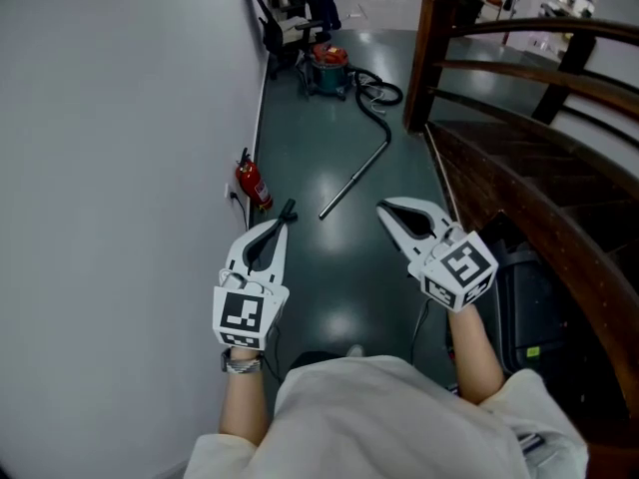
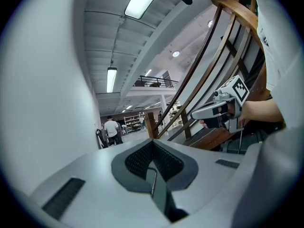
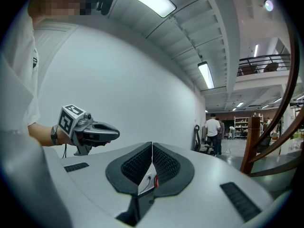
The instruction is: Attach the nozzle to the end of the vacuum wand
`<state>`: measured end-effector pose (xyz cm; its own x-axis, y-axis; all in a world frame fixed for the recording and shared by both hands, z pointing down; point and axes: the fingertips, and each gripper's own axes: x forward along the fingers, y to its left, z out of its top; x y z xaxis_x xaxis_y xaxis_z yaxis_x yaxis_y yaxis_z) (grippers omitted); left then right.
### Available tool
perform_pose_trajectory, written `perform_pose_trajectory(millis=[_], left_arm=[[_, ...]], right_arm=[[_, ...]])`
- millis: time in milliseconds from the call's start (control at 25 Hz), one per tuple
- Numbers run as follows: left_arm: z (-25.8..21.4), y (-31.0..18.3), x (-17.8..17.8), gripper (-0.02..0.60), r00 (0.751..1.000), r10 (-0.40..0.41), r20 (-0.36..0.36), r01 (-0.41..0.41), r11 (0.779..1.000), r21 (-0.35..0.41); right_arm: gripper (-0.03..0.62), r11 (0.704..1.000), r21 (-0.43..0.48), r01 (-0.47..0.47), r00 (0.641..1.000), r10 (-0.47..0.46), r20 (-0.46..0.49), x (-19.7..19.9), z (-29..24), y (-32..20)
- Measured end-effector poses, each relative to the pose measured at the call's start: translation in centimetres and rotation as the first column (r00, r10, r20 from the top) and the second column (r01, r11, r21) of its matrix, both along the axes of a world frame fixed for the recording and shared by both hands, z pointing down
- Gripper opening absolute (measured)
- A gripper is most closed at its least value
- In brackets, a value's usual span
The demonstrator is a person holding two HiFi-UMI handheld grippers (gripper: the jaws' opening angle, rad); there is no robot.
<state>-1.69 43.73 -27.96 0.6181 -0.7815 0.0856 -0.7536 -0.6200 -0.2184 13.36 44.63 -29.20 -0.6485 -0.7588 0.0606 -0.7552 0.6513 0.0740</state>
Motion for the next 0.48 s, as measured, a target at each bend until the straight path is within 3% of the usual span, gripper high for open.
perform_pose_trajectory(millis=[480], left_arm=[[0.7,0.2,1.4,0.000,1.000,-0.022,0.015,0.022,1.000,-0.007]], right_arm=[[0.028,1.000,-0.006,0.026,1.000,-0.027,-0.014,1.5,0.8,0.0]])
